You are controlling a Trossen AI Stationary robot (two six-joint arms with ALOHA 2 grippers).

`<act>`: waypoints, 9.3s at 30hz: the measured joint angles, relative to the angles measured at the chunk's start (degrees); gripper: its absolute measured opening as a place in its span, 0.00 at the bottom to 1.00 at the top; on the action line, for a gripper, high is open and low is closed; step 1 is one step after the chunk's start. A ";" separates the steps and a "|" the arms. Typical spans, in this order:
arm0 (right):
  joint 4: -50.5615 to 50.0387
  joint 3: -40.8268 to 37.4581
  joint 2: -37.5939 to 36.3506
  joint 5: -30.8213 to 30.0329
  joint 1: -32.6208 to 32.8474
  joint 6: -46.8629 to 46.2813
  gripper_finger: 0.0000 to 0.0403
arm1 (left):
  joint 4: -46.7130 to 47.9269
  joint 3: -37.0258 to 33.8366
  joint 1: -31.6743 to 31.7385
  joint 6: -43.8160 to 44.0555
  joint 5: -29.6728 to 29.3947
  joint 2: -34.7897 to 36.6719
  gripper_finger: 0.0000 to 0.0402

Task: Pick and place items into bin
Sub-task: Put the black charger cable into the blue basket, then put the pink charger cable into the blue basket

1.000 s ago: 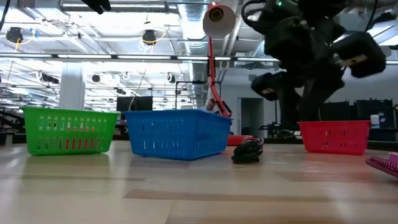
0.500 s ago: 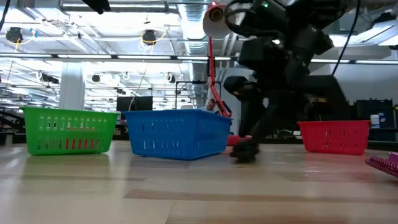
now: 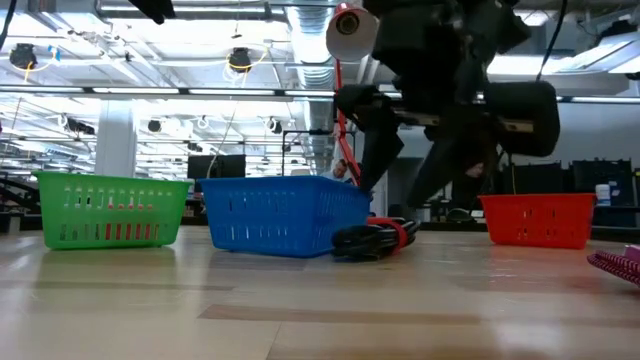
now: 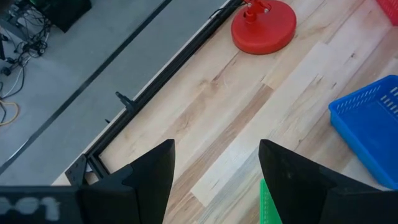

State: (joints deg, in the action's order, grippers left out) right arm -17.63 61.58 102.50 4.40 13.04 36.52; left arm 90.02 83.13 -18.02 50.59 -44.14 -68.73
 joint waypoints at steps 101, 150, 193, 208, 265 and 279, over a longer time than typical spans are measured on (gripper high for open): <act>5.49 13.32 12.48 1.53 -7.62 1.47 0.17 | 0.01 -0.09 -0.01 0.98 2.25 -0.72 0.56; -34.18 37.23 18.67 -5.60 -2.04 -3.54 0.44 | -1.05 -0.09 -0.01 -0.25 3.30 -2.64 0.56; -37.83 34.34 18.64 7.52 18.97 -32.64 0.38 | -1.03 -0.09 -0.02 0.00 2.93 -2.64 0.56; -32.89 33.70 18.69 4.34 23.11 -29.46 0.30 | -1.01 -0.09 -0.01 0.02 2.89 -2.64 0.56; -24.96 24.97 18.70 6.20 22.44 -28.65 0.30 | -3.82 -0.07 -0.01 0.02 4.20 -2.62 0.56; -22.75 22.40 18.53 7.05 20.64 -28.58 0.30 | -3.82 -0.07 0.00 -0.15 4.37 -2.62 0.56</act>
State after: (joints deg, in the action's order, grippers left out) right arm -40.38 83.99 121.03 11.45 33.68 7.94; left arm 86.19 83.07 -18.02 50.43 -39.77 -71.35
